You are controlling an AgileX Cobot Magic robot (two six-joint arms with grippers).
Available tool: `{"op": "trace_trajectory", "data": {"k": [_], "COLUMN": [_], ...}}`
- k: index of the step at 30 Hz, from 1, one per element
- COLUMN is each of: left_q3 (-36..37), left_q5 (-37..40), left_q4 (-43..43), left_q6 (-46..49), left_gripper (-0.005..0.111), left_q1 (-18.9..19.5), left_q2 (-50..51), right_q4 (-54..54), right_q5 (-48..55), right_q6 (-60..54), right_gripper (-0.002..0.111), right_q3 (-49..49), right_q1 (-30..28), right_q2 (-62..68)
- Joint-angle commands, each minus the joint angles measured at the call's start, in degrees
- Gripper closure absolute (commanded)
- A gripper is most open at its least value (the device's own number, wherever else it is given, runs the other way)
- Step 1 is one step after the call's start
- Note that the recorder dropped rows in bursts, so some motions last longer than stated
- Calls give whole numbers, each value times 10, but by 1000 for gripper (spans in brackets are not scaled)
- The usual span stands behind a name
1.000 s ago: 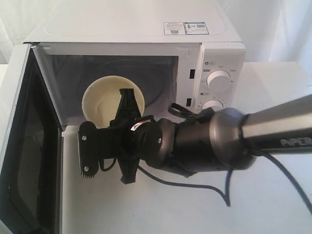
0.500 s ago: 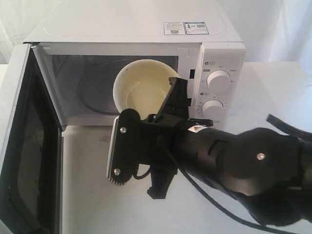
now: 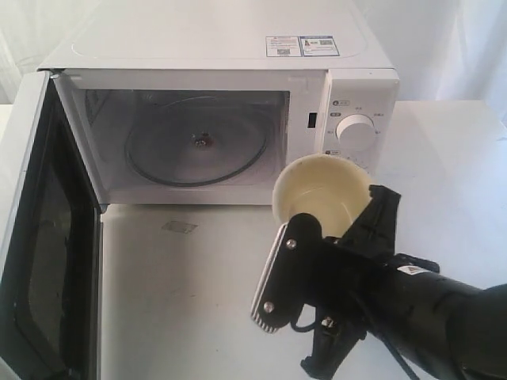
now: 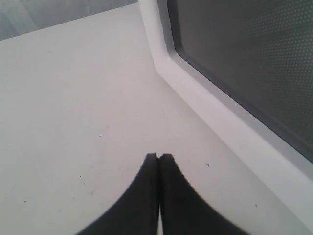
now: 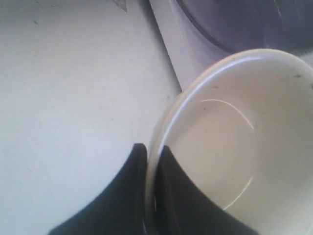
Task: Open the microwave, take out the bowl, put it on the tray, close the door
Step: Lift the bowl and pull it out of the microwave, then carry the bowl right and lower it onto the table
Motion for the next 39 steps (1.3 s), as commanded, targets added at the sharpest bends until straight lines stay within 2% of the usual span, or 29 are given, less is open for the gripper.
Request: {"op": "trace_trajectory", "data": {"k": [1,6,21,25,28,31,33,35,39], "left_q3": [2,2,2,2,2,2,2,2,2], "left_q5": [0,0,0,0,0,0,0,0,0], "left_q4": [-5,-5,-5,-5,-5,-5,-5,-5,-5], "left_q6": [-4,-4,-4,-4,-4,-4,-4,-4,-4], "left_gripper": [107,107,107,107,107,107,107,107,107], "left_q1": [0,0,0,0,0,0,0,0,0], "left_q2": [-2,-2,-2,-2,-2,-2,-2,-2,-2], "right_q4": [31,56,56,56,-46,-304,-404,-418,-456], "right_q5": [-104,-82,148,182,225,286,304,305,298], "right_q6": [-16,-16,9,70,205,419,501,516,515], "right_gripper": [108,108,108,108,108,108,108,108,108], "right_q3": [2,2,10,26,50,48,43,42,40], "right_q1": [11,17,17,16,6,-37,-76,-103,-105], "right_q2": [-25,-41,-42,-42,-40,-40,-40,-44,-45]}}
